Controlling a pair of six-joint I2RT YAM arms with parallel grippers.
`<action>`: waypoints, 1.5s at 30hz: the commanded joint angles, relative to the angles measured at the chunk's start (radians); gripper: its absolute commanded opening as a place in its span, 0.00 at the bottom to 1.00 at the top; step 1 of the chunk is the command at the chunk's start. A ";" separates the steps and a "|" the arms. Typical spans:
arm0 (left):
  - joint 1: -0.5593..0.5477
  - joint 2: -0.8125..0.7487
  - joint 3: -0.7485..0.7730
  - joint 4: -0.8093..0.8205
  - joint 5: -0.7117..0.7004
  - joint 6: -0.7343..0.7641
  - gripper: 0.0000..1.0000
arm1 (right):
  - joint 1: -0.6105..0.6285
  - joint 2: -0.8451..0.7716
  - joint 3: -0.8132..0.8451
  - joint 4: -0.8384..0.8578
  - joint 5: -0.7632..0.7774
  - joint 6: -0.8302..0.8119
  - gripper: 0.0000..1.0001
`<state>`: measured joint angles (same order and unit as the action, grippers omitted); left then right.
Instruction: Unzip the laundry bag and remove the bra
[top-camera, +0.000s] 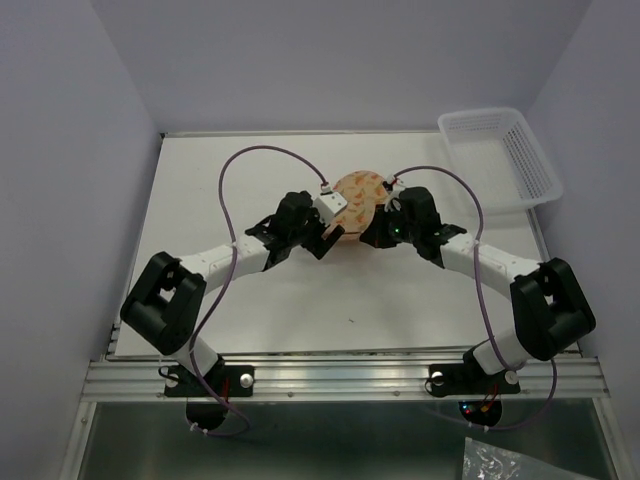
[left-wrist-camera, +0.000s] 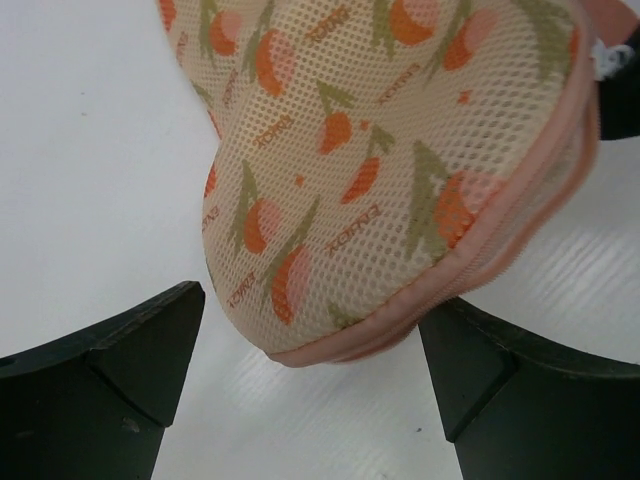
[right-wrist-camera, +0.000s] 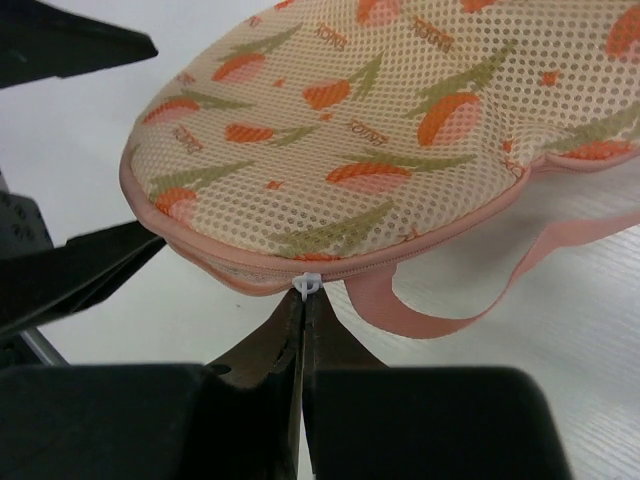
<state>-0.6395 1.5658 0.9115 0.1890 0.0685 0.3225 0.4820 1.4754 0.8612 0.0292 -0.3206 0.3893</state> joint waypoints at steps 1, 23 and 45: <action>-0.052 -0.072 -0.003 -0.008 0.018 -0.023 0.99 | 0.000 0.005 0.050 0.038 0.043 0.052 0.01; -0.198 0.031 0.127 0.007 -0.133 0.032 0.99 | 0.000 0.008 0.055 0.084 -0.058 0.109 0.01; -0.198 -0.012 0.133 -0.040 -0.118 0.092 0.00 | -0.058 -0.010 0.139 -0.139 0.149 -0.096 0.01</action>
<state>-0.8410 1.6619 1.0595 0.1478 -0.0536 0.3866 0.4702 1.4849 0.9173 -0.0402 -0.2714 0.3859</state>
